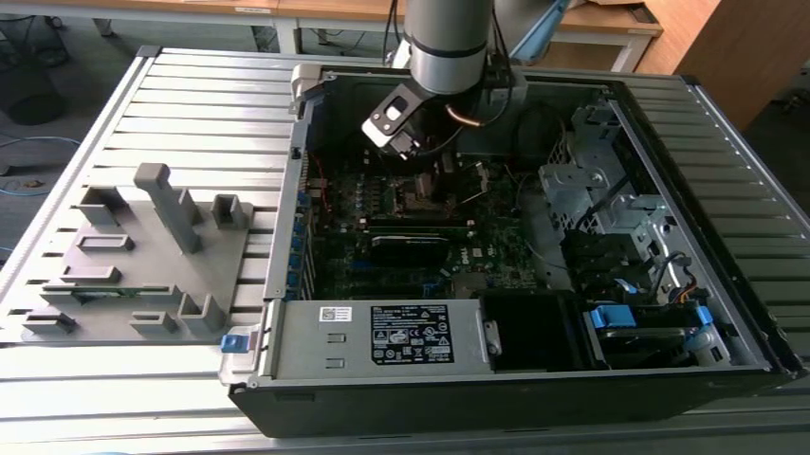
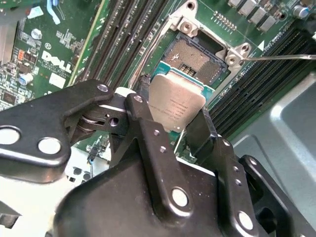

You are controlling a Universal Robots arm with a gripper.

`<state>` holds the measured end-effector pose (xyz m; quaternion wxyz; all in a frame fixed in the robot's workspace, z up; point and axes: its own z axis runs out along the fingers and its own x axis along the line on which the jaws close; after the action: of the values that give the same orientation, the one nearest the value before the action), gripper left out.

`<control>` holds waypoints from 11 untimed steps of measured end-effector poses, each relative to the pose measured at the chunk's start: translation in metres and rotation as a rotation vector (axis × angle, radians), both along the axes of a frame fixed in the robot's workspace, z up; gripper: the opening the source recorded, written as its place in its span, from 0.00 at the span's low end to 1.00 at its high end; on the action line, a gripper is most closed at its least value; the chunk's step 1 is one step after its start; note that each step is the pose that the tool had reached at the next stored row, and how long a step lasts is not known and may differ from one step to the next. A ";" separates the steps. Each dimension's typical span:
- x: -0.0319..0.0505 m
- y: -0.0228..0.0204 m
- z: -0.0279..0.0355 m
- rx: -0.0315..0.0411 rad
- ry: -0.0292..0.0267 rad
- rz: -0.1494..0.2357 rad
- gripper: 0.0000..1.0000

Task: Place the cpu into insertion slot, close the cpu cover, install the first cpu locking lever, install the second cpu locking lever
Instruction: 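Place the cpu into insertion slot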

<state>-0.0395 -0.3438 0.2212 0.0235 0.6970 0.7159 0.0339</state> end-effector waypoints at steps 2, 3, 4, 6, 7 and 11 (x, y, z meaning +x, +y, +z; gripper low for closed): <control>-0.0001 0.0000 -0.0007 0.0000 0.0000 -0.028 0.54; -0.0001 0.0000 -0.0009 -0.0001 0.0001 -0.041 0.54; -0.0002 0.0000 -0.0010 -0.0002 0.0002 -0.051 0.54; -0.0007 0.0005 -0.0012 -0.0002 0.0000 -0.054 0.54; -0.0014 0.0012 -0.0012 -0.0001 0.0000 -0.053 0.54; -0.0027 0.0046 -0.0018 -0.0038 -0.0002 -0.053 0.54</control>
<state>-0.0422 -0.3392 0.2194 0.0258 0.7158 0.6971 0.0319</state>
